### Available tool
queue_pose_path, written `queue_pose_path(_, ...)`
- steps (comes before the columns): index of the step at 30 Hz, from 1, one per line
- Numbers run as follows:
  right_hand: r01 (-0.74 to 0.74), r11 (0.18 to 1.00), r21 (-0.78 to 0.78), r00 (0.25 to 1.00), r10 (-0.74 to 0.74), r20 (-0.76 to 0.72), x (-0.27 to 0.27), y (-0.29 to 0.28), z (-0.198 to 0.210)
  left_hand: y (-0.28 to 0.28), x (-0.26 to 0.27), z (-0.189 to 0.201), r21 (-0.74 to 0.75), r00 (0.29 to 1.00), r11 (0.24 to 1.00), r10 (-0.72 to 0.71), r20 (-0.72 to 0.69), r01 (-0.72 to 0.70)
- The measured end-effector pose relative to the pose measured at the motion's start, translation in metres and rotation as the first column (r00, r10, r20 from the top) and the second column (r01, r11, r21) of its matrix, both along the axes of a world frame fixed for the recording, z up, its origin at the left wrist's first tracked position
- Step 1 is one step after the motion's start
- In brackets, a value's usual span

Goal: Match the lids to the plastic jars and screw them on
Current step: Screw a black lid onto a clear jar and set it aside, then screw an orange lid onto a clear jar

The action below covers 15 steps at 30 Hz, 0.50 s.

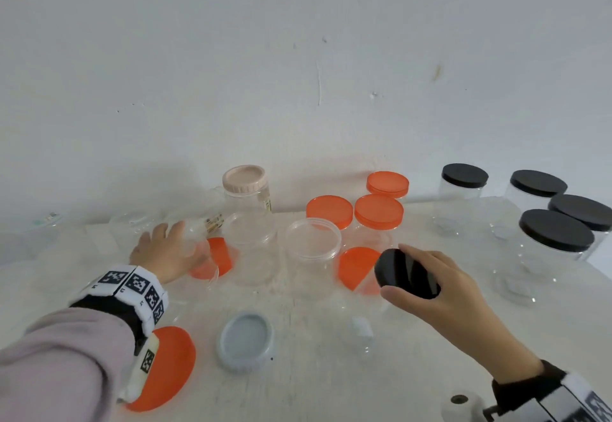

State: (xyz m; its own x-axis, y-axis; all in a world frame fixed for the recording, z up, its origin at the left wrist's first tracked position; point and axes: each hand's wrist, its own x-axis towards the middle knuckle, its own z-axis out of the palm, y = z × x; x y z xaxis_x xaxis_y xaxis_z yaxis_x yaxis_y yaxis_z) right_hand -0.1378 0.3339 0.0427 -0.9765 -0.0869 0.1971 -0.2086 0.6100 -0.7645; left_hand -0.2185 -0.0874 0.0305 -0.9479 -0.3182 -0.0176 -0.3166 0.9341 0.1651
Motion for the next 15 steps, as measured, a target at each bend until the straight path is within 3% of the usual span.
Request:
queue_pose_path(6,0.295,0.951,0.087,0.949,-0.282,-0.143,-0.046,0.053,0.017,-0.005,0.000,-0.008,0.108,0.993,0.992,0.047,0.112,-0.059)
queue_pose_path(11,0.387,0.903,0.186,0.921,-0.370,-0.118,-0.091,0.076,0.022,-0.006,0.000,-0.005,0.104,0.997,0.993,0.044,0.061,-0.051)
queue_pose_path(15,0.387,0.883,0.267,0.919,-0.392,-0.036,-0.115,0.086,0.019,-0.006,0.007,0.006,0.187,0.995,0.981,0.065,-0.074,-0.050)
